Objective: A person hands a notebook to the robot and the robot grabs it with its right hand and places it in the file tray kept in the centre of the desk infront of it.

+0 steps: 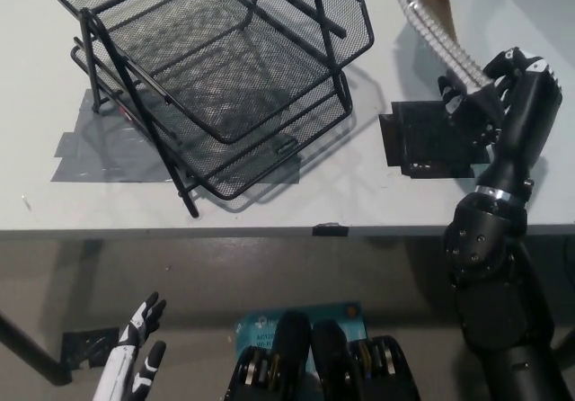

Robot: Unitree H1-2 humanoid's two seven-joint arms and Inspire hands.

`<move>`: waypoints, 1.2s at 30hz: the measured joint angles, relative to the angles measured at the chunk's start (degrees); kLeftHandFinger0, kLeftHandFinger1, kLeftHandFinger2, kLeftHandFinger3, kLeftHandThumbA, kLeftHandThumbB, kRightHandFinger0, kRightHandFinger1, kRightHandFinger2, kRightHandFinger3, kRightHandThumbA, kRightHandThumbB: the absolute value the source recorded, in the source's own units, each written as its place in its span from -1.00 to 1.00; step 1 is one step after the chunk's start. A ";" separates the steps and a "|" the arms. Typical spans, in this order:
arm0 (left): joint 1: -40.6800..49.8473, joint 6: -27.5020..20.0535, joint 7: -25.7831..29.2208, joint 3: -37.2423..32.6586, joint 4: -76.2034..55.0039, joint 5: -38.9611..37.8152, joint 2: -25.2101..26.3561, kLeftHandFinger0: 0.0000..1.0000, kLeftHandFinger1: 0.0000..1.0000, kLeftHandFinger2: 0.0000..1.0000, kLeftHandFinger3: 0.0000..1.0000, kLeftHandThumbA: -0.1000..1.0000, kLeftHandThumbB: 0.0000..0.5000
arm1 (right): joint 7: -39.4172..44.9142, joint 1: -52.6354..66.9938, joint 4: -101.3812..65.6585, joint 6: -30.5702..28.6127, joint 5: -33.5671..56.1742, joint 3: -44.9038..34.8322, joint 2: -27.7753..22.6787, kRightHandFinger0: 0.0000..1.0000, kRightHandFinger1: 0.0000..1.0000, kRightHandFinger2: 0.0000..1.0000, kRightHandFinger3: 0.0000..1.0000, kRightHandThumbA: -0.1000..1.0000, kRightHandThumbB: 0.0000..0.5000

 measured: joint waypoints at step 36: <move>3.98 -0.05 0.04 -0.28 -0.10 0.60 0.17 1.00 1.00 1.00 1.00 0.91 0.44 | 2.41 0.89 -31.48 0.82 -5.62 3.02 -1.37 -1.00 -1.00 -1.00 -1.00 0.64 -1.00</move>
